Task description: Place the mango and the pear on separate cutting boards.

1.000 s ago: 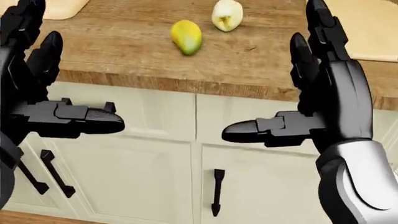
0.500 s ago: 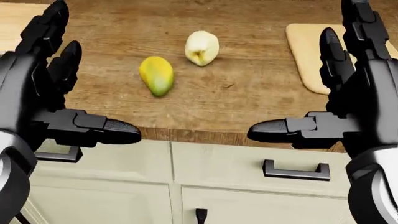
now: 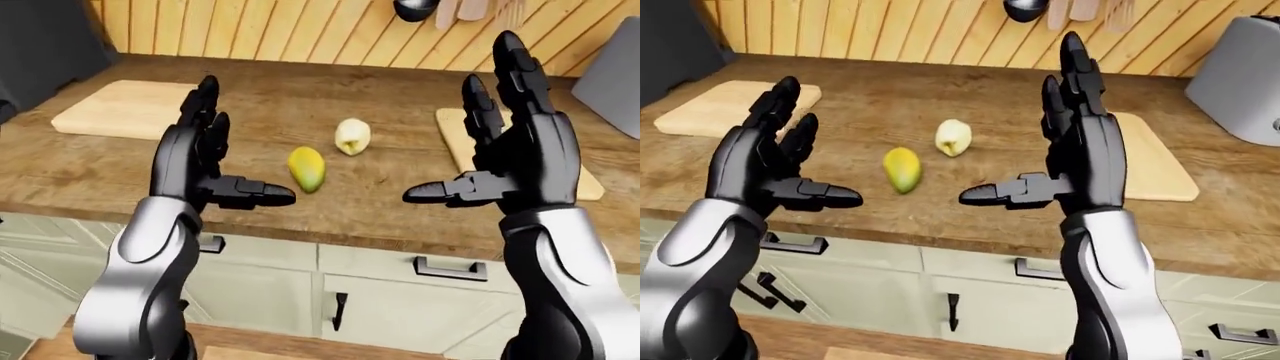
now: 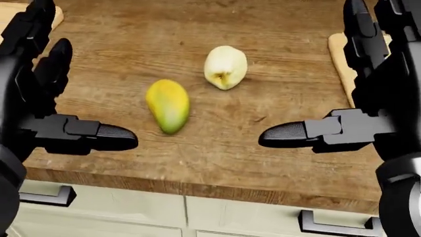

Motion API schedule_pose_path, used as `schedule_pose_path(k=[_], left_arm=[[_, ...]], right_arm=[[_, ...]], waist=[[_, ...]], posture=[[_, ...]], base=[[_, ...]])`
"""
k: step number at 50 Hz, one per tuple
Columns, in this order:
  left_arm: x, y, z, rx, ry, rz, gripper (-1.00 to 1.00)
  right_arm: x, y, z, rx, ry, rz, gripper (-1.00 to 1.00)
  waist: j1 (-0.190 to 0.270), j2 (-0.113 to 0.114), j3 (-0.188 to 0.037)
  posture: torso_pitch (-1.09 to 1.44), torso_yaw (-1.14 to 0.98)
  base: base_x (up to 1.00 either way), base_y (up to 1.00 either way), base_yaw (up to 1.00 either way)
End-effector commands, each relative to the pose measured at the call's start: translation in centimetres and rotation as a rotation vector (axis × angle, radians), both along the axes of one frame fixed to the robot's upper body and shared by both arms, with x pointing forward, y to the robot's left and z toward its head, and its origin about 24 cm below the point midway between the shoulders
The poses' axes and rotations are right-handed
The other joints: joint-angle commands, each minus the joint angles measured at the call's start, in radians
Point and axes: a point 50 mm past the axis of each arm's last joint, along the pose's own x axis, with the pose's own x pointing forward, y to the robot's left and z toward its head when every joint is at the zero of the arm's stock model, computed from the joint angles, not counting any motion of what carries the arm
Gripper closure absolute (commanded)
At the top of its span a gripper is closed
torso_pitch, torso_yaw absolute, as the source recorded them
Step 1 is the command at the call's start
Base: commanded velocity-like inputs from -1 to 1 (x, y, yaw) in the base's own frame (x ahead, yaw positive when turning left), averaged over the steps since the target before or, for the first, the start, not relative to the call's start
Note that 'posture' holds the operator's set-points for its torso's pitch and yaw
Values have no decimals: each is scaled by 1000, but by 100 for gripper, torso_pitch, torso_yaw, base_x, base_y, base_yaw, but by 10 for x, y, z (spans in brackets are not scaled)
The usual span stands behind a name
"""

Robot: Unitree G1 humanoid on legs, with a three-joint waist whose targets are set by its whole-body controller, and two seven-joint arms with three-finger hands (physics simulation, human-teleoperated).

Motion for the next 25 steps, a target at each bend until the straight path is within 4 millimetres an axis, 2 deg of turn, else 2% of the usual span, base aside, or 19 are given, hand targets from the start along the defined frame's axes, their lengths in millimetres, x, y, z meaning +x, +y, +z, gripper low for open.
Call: schedule_pose_path(k=[1,3,7,14,21,25], left_arm=[[-4,-3,10,8,-79,-17,-100],[-4,-2,11,7,-80,-16,-100],[-5,-3,9,2,-82,-20,-100],[-4,0,8,-1,-83,-16,-100],[-5,2,6,-2,-83,-18,-100],[-4,0,7,-3,-84,-23,-100]], right_arm=[[-3,0,9,5,-50,-9,-100],[-3,0,8,3,-48,-10,-100],[0,2,15,-24,-56,-10,-100],[9,7,16,-62,-33,-8,-100],[32,17,18,-135,19,13,-100],[46,22,27,-196,36,7,-100]], waist=[[3,7,-25],[1,14,-43],[-1,26,-50],[-8,34,-52],[-12,37,-47],[-12,37,-46]], posture=[[0,0],[0,0],[0,0],[0,0],[0,0],[0,0]], base=[[0,0,0],[0,0,0],[0,0,0],[0,0,0],[0,0,0],[0,0,0]])
